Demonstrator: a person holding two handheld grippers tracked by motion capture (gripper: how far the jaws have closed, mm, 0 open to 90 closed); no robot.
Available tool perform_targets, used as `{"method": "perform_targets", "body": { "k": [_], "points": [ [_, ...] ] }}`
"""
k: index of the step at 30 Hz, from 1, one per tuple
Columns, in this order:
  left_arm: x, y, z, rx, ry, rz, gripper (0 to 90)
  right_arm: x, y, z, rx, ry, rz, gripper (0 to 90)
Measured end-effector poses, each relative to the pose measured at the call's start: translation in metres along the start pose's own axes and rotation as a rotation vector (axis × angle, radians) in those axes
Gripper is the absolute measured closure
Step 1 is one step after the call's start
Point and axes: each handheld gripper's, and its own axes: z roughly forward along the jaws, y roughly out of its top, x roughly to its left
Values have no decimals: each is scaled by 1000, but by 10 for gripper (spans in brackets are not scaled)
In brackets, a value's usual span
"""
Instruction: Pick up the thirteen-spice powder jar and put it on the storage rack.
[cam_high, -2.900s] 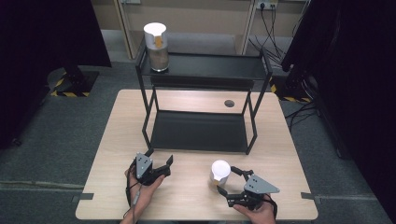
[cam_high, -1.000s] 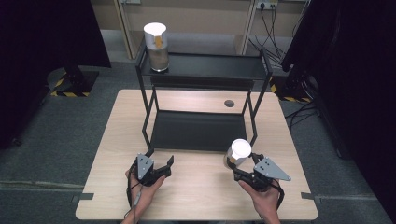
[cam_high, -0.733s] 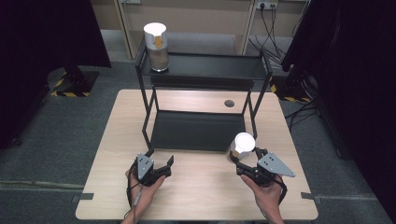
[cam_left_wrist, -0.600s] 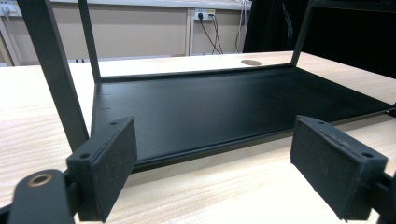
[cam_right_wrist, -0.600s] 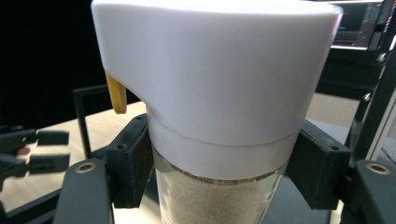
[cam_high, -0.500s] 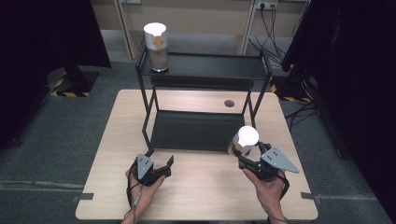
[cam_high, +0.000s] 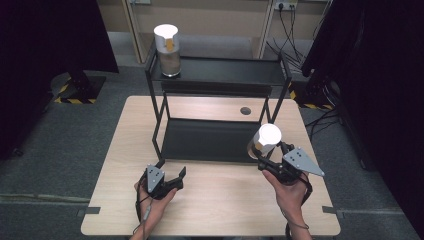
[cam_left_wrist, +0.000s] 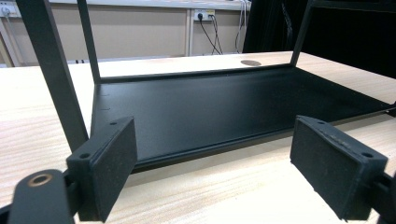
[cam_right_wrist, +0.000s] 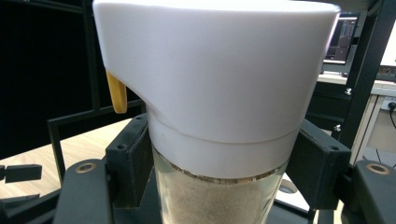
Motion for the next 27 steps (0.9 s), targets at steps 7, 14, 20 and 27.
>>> {"method": "perform_targets", "body": {
  "k": [7, 14, 20, 27],
  "points": [
    [0, 0, 0, 1, 0, 1, 143, -3, 9, 4, -17, -15, -7, 309],
    [0, 0, 0, 1, 0, 3, 143, -5, 19, 7, -40, -26, -11, 309],
    [-1, 0, 0, 0, 1, 5, 143, -7, 26, 11, -54, -26, -12, 309],
    [-1, 0, 0, -1, 1, 6, 143, -8, 33, 16, -65, -34, -10, 309]
  ]
}}
